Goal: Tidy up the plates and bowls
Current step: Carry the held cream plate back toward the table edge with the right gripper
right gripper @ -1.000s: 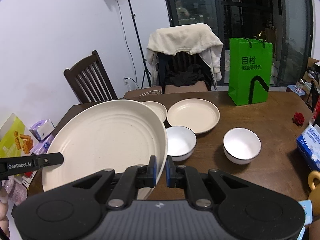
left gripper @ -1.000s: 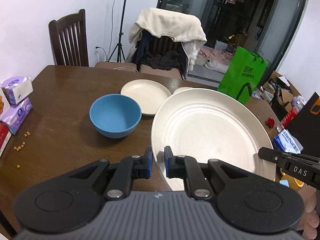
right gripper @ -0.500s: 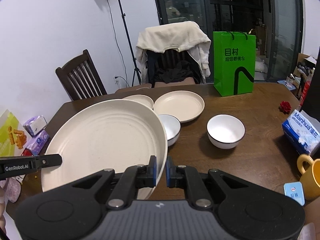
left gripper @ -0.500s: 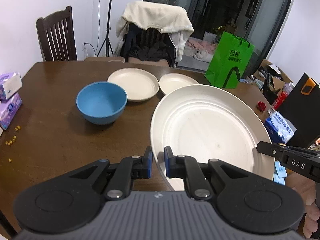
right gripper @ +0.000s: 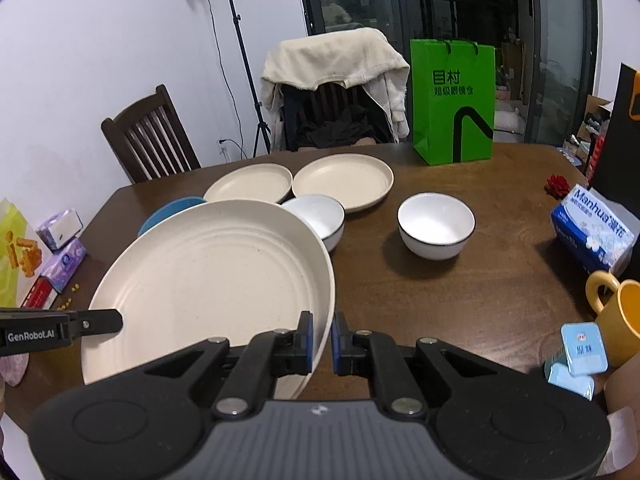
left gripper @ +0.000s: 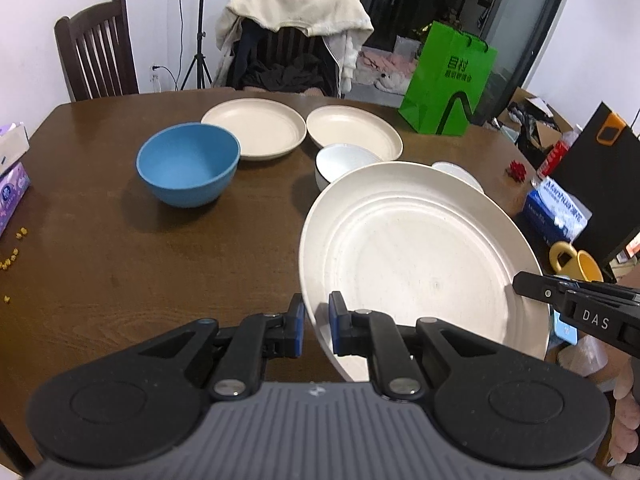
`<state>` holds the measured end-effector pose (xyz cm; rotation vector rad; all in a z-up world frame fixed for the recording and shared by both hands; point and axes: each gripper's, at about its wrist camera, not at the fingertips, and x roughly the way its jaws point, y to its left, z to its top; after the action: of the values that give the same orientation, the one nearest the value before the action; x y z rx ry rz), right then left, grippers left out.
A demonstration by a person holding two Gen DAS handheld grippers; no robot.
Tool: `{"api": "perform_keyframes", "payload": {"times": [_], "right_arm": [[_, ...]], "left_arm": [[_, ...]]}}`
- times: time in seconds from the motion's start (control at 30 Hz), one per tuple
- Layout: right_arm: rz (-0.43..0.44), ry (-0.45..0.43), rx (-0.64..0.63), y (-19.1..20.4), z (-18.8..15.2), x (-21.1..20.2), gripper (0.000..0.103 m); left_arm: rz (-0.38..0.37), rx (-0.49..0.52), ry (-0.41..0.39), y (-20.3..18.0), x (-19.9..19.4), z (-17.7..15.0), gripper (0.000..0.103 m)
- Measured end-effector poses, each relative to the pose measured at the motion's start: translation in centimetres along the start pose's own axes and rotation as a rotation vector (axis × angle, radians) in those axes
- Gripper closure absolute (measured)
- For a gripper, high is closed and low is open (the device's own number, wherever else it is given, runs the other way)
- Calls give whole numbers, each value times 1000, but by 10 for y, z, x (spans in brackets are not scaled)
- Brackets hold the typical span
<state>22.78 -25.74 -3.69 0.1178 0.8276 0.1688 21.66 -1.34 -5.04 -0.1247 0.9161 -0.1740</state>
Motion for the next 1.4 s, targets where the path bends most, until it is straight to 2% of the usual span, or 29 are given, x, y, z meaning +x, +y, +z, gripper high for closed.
{"api": "perform_keyframes", "payload": {"times": [0.97, 1.4], "right_arm": [[-27, 138, -11, -22, -76, 40, 93], [-32, 202, -43, -22, -95, 64, 93]], "left_arm": [[10, 32, 156, -6, 51, -69, 90], [34, 14, 211, -1, 72, -89, 89]]}}
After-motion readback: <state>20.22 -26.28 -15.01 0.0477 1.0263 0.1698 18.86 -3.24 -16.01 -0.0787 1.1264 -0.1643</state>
